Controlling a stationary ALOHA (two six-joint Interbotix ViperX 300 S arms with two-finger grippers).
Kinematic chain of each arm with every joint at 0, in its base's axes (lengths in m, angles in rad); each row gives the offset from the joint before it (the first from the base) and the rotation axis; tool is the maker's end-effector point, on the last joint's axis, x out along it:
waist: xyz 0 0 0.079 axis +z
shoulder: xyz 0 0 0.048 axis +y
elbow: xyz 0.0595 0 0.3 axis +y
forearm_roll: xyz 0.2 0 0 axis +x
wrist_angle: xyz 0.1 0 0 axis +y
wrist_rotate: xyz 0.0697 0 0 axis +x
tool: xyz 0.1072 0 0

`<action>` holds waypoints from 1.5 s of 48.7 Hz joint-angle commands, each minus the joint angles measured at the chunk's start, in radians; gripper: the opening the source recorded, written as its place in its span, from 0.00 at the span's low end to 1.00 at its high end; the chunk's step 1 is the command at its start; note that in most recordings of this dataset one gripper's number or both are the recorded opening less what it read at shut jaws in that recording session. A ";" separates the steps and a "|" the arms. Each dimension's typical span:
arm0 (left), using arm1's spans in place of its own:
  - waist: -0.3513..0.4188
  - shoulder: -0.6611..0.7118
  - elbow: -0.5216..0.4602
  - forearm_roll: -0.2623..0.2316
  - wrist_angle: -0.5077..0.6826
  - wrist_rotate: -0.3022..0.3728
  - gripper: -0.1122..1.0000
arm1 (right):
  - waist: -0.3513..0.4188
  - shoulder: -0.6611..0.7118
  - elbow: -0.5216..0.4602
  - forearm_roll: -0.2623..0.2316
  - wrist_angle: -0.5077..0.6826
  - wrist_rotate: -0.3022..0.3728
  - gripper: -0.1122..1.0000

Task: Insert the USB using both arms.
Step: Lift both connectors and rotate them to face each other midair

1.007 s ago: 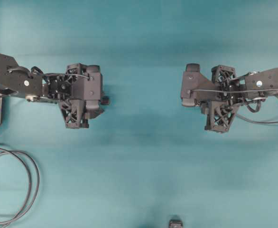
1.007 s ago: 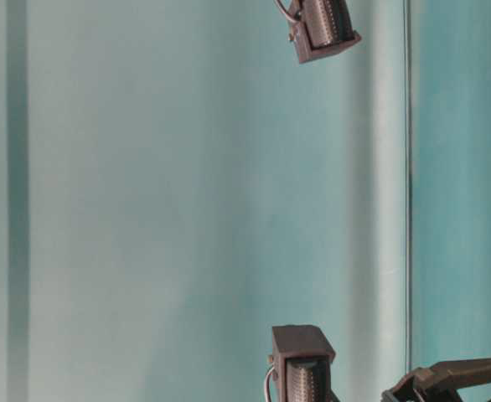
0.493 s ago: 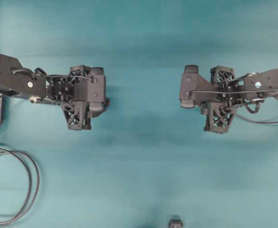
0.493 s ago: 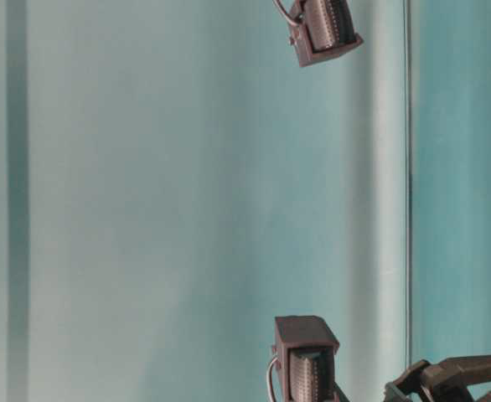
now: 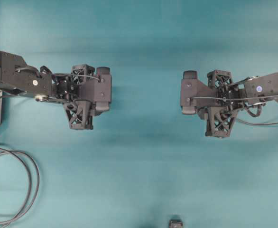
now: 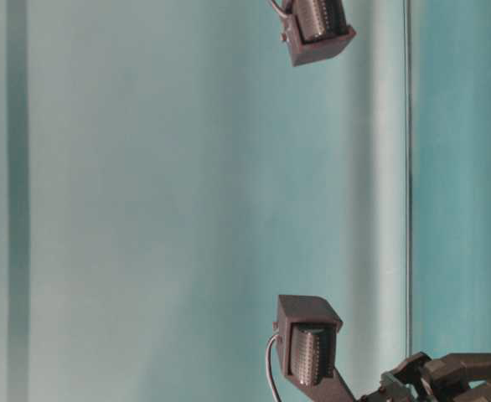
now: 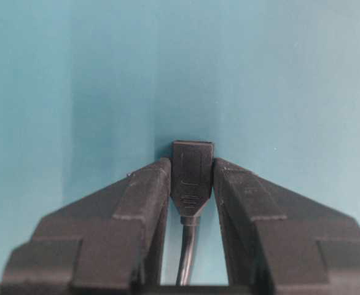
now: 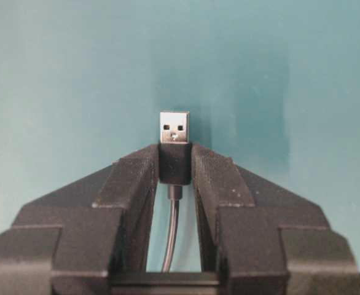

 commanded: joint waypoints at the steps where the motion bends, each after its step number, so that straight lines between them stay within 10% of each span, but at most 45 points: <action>1: 0.006 -0.009 -0.003 -0.002 0.009 -0.008 0.32 | 0.000 -0.032 -0.028 -0.006 0.012 -0.003 0.27; 22: -0.006 -0.238 -0.008 -0.025 0.089 -0.048 0.30 | 0.002 -0.215 -0.035 -0.140 0.133 -0.003 0.27; 34: 0.034 -0.348 -0.094 -0.173 0.337 -0.130 0.30 | 0.028 -0.341 -0.060 -0.279 0.310 0.000 0.27; 47: 0.091 -0.405 -0.193 -0.396 0.518 -0.077 0.30 | 0.092 -0.390 -0.115 -0.497 0.449 0.005 0.27; 54: 0.140 -0.430 -0.219 -0.566 0.555 0.005 0.30 | 0.138 -0.390 -0.130 -0.626 0.500 0.018 0.27; 73: 0.353 -0.299 -0.173 -1.373 0.940 0.479 0.30 | 0.281 -0.385 -0.115 -1.111 0.718 0.285 0.27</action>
